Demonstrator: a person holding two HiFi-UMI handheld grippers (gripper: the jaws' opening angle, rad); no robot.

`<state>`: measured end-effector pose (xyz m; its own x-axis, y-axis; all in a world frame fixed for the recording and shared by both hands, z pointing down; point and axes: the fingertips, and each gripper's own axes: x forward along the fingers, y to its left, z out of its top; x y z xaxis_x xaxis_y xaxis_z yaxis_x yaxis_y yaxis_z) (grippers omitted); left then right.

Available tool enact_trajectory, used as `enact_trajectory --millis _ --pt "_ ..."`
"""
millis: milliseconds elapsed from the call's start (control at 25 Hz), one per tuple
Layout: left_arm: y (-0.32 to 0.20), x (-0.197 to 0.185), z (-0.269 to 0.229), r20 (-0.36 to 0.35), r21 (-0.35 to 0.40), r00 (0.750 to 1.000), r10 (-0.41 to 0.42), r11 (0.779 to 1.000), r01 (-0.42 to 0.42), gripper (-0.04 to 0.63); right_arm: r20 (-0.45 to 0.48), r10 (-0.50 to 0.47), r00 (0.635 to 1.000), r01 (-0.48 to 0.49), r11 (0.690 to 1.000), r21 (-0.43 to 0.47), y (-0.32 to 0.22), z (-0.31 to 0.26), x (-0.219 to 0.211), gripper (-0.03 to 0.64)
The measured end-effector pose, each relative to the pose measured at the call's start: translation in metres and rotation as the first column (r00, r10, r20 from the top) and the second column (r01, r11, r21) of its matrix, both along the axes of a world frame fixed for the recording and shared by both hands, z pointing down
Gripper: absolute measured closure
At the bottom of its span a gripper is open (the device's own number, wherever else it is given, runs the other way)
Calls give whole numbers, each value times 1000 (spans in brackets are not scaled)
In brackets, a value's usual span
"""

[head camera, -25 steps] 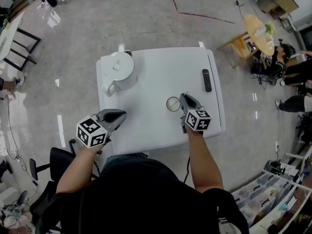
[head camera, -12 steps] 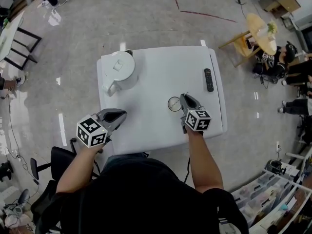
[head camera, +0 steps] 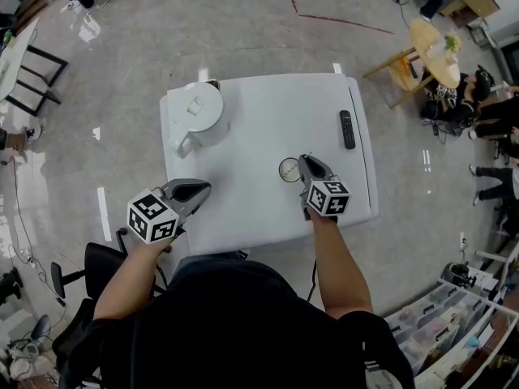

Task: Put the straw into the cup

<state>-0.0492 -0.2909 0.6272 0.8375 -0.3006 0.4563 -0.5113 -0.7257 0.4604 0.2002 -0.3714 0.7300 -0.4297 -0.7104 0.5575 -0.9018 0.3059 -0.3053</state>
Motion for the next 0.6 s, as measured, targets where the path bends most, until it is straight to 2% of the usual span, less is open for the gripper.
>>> enact_trajectory --millis 480,600 --pt "2 1 -1 -4 2 1000 5 1000 -5 594 -14 4 1000 -4 1000 -6 0 4 3 565" --pt "3 1 -2 -6 5 1000 7 1000 -7 594 -18 6 1000 -6 1000 -19 1 6 4 536"
